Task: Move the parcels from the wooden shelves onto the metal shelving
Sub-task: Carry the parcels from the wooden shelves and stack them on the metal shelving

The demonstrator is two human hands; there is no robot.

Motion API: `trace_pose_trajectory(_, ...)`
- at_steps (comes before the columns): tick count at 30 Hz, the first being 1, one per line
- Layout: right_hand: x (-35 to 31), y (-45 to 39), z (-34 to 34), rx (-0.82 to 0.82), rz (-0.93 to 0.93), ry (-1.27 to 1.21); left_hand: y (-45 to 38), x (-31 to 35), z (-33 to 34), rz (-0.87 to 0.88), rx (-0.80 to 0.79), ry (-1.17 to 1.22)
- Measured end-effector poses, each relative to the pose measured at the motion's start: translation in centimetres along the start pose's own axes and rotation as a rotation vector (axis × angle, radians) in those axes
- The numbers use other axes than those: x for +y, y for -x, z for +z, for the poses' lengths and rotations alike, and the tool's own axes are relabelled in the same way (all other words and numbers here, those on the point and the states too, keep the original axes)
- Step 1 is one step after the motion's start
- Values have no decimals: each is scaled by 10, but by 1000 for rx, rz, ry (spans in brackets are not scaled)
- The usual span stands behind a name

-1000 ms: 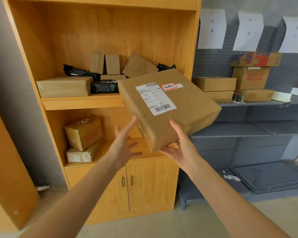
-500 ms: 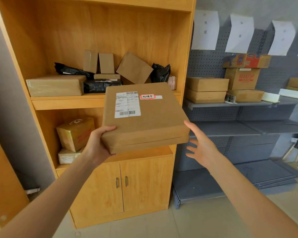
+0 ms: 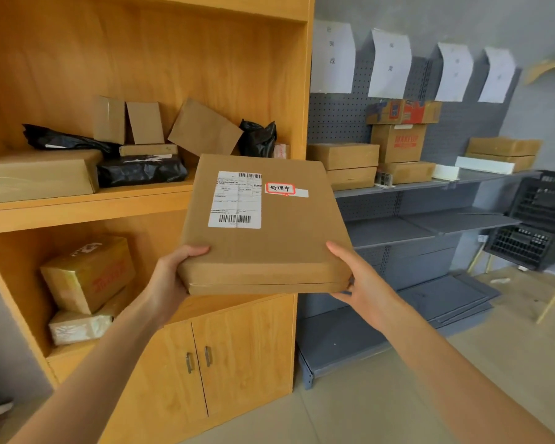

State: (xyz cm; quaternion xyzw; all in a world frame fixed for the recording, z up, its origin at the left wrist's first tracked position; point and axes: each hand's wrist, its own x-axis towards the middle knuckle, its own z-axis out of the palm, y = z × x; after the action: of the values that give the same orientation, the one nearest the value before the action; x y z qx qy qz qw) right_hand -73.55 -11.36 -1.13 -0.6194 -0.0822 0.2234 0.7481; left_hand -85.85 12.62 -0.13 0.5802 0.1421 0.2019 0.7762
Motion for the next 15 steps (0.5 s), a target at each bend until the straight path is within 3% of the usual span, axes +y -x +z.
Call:
trace_pose_trajectory(8,-3,20,-47,242,-85,-127,-37,-9,67,82,-206,-75)
trace_pose_trajectory(15,-24,43,-139,484,-198,-113,-47,-41,170,75,-367,-21)
